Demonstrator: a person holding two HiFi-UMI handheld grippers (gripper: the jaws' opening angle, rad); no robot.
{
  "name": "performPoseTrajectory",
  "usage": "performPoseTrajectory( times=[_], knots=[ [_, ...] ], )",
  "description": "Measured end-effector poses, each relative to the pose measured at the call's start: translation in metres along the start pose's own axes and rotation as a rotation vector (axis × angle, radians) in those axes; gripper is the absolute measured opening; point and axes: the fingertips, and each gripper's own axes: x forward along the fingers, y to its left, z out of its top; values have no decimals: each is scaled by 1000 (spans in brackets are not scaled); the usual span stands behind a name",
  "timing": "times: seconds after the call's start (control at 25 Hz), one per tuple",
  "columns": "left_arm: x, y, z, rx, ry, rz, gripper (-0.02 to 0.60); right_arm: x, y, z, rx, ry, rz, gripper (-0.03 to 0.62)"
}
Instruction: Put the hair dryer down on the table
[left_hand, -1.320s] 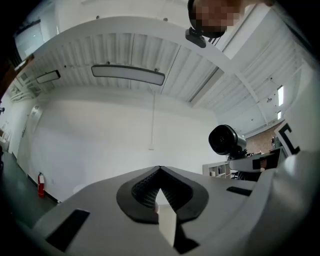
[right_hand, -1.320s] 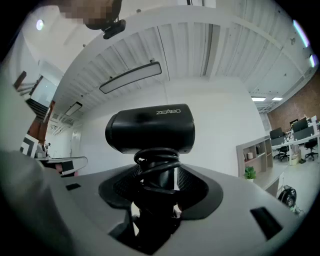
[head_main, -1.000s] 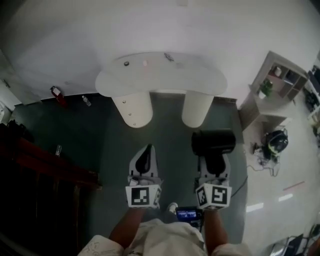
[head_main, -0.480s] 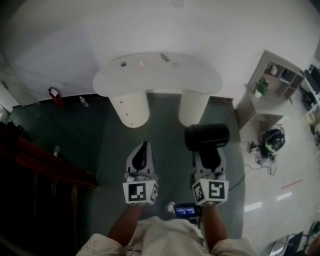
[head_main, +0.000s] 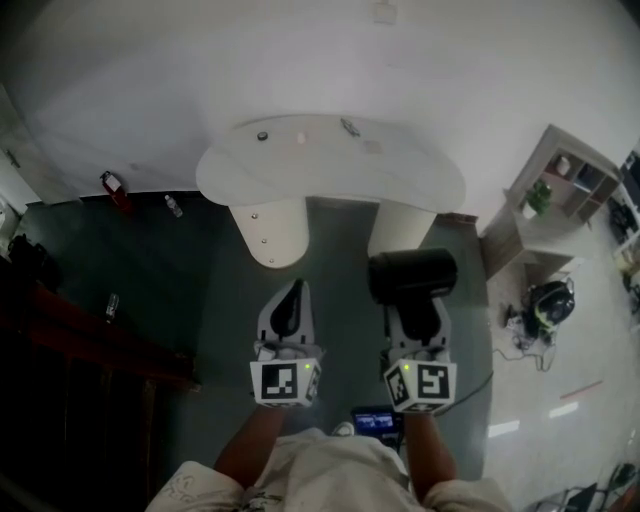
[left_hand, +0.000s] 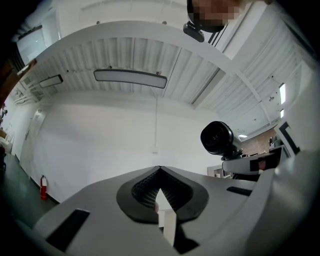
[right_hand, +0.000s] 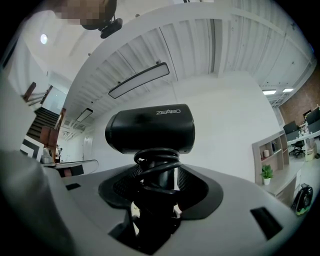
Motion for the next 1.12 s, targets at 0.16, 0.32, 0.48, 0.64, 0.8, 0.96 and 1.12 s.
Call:
performPoseTrajectory(
  times=[0.16, 0.32, 0.48, 0.64, 0.8, 0.96, 1.12],
  knots=[
    [28, 30, 1, -3, -8, 7, -5, 43, 15, -1, -2, -4, 17, 230],
    [52, 57, -2, -13, -2, 5, -5, 80, 27, -3, -4, 0, 23, 230],
    [76, 82, -3, -15, -11, 3, -5, 116, 36, -8, -4, 4, 24, 230],
    [95, 106, -5, -2, -20, -9, -5, 147, 49, -10, -12, 0, 19, 230],
    [110, 126, -8, -9, -17, -19, -5, 171, 60, -11, -8, -4, 16, 230],
    [127, 137, -15, -1, -8, -30, -5, 188, 65, -13, -21, -4, 17, 230],
    [144, 144, -23, -13, -5, -27, -5, 206, 63, -19, -20, 0, 19, 230]
  ],
)
